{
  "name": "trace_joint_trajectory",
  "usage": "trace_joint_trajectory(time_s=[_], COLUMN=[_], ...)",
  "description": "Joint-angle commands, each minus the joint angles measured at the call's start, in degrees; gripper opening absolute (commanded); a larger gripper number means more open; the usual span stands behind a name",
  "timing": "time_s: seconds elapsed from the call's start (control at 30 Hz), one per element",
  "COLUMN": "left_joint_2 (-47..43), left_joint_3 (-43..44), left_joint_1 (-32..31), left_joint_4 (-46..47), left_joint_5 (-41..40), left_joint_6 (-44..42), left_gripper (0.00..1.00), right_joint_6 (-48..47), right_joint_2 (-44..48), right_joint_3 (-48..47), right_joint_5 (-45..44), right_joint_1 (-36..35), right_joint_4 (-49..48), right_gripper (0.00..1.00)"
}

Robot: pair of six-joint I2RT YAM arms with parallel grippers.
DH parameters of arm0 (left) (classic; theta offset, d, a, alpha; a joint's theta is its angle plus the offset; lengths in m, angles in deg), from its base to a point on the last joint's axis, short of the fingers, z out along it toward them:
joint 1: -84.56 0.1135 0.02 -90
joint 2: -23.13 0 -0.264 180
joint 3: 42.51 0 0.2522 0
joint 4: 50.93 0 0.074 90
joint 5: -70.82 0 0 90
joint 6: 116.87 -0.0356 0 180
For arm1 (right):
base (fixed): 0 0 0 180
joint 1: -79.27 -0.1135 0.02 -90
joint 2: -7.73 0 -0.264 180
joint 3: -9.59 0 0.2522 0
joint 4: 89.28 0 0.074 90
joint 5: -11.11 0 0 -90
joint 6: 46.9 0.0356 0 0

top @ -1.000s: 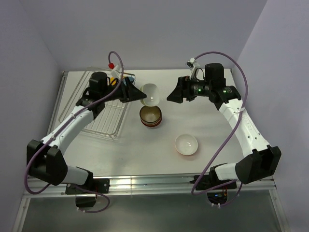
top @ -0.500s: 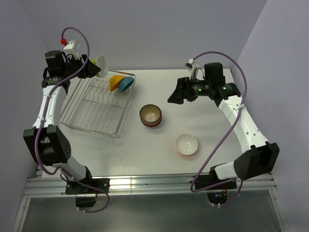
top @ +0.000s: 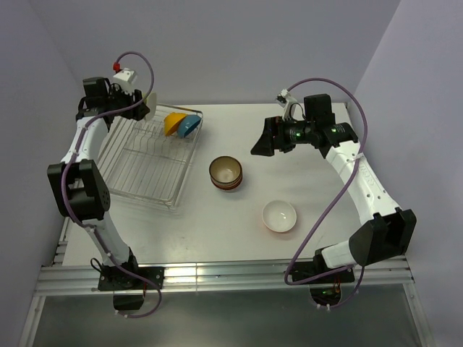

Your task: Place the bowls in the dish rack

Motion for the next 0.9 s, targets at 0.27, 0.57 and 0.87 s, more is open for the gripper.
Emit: trace_joint_trajectory(time_s=[0.27,0.57,0.87], left_joint_2=[3.8,6.18,8.29], left_joint_3=[4.58,4.57,7.83], left_joint_1=[-2.01,-3.95,-4.21], left_joint_4=[2.52,3.31,-0.47], left_joint_5=[-1.3,-3.77,-3.59], left_joint_6=[-8.62,-11.0,-18.02], left_gripper=[0.0,0.0,0.0], right_joint_6=[-0.64,-0.91,-0.82], right_joint_2=[-1.64,-2.08,-2.61], right_joint_3=[-1.05,-1.23,-0.61], right_joint_5=[-0.33,-0.06,0.29], right_joint_1=[0.51,0.43,0.43], right_joint_4=[-0.39,-0.04,-0.3], right_gripper=[0.98,0.99,0.99])
